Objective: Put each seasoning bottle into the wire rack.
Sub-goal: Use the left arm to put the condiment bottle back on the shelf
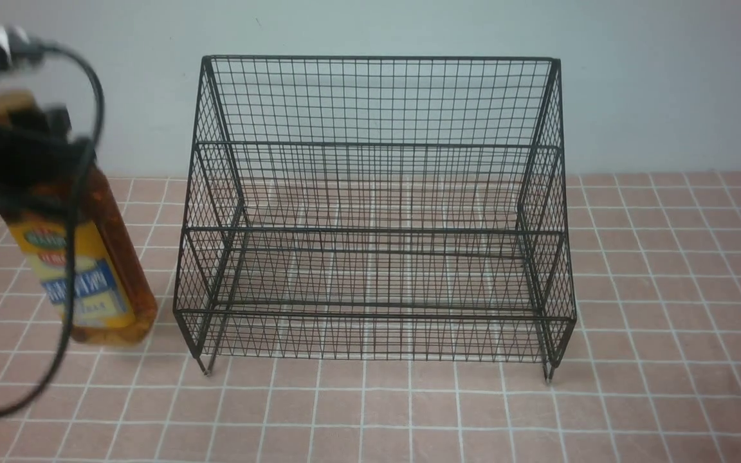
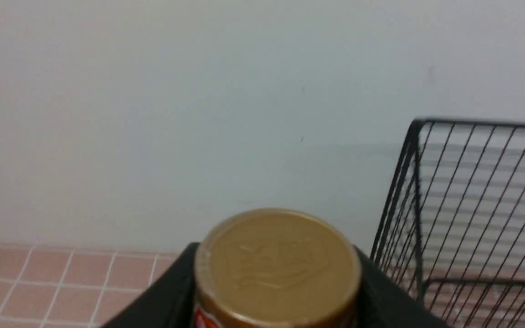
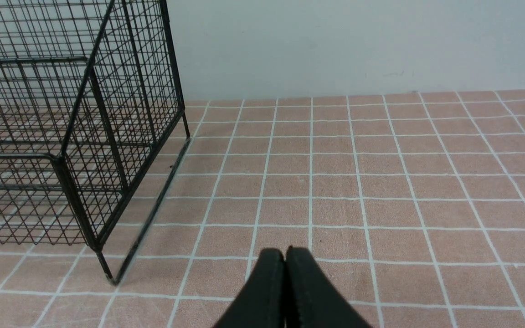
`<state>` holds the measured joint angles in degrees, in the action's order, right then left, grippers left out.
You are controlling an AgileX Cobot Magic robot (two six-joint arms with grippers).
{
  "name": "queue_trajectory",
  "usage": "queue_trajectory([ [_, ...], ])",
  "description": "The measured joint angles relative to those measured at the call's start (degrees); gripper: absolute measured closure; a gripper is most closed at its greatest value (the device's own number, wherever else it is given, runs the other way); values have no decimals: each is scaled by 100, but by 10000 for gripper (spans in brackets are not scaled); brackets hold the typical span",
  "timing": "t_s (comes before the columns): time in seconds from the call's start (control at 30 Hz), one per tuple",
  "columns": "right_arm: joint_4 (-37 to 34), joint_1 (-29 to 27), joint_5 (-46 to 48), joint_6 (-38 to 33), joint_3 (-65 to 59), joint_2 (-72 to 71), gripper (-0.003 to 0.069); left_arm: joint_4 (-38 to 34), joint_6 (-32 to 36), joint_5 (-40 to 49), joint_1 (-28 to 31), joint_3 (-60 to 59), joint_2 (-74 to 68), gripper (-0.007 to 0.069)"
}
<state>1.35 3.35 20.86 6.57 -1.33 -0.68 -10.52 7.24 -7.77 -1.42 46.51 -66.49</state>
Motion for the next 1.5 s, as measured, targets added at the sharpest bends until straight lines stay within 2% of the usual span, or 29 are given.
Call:
queue_trajectory([
  [0.3,0,0,0,0,0,0,671,82,201,871,0,1620,167,316],
  [0.53,0,0,0,0,0,0,671,63,182,1084,-43,2462,64,316],
  [1.07,0,0,0,0,0,0,671,67,162,1119,-1309,3766,-1376,316],
  [1.5,0,0,0,0,0,0,671,67,145,1125,-1531,4731,-2470,316],
])
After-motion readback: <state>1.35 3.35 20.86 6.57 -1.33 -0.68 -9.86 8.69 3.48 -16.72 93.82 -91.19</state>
